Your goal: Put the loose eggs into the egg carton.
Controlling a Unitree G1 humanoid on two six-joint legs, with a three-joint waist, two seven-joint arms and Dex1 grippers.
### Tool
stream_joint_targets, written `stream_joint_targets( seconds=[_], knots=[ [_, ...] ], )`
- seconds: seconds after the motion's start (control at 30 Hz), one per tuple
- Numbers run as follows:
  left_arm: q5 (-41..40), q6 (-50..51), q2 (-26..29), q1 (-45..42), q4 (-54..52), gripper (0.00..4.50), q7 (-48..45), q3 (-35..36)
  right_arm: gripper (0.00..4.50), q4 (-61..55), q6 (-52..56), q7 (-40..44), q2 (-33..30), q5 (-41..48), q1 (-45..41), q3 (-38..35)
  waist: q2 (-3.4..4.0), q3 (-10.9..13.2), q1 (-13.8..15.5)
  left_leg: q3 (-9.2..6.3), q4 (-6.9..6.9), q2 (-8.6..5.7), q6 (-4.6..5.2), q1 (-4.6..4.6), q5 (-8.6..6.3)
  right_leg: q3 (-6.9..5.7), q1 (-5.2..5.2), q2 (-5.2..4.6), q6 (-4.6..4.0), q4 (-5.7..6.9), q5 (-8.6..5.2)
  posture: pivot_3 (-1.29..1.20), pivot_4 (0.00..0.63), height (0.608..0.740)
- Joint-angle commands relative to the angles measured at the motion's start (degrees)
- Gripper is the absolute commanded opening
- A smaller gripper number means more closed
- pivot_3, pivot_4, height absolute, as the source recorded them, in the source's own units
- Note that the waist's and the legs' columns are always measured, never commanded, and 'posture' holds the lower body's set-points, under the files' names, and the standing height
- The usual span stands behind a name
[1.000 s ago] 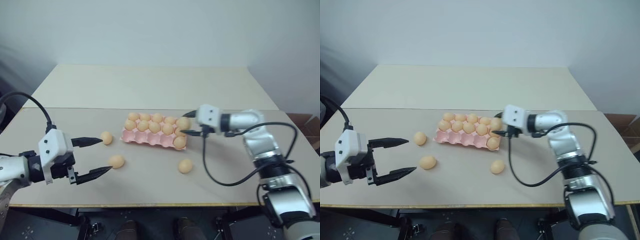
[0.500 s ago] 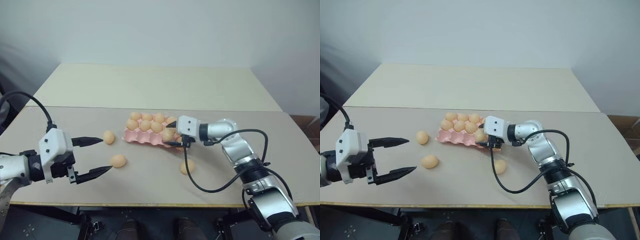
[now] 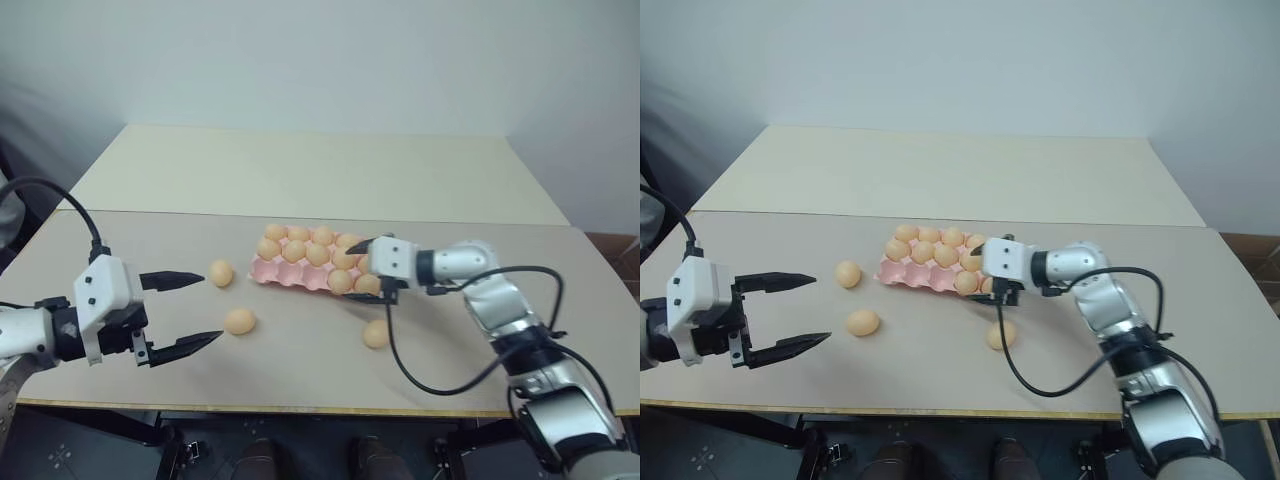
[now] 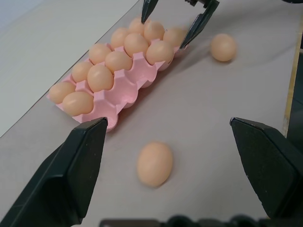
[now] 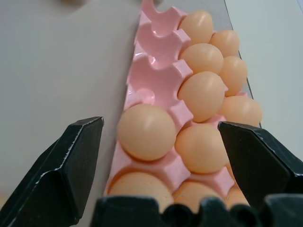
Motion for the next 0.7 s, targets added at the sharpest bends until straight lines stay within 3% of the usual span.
stream_joint_targets(
  seconds=[0.03,0.33,0.7],
  knots=[
    [0.1,-1.5,0.5,-0.5,0.0,4.5,-0.4,-0.1,4.48,-10.2,5.4,2.8,-5.6,6.6,4.0,-6.8,0.0,0.0,0.1,0.0,0.0,0.0,0.0,0.0,0.0,-0.01,0.01,-0.01,0.0,0.0,-0.01,0.0,0.15,0.74],
    [0.1,-2.8,-0.2,0.0,0.6,4.5,-1.0,0.1,4.48,-26.2,13.7,6.7,-21.7,15.5,24.3,-20.9,-0.01,0.0,0.5,0.02,0.01,0.0,-0.02,0.05,-0.02,0.0,0.01,-0.04,-0.28,0.0,-0.22,0.0,0.15,0.74],
    [-0.8,-3.0,-0.3,1.9,0.5,4.5,-1.9,2.2,4.48,-29.2,17.2,11.4,-31.5,20.7,34.8,-34.8,-0.02,0.0,0.8,0.02,0.01,-0.02,-0.04,0.06,-0.03,-0.01,0.04,-0.09,-0.28,-0.07,-0.23,0.0,0.15,0.74]
  ],
)
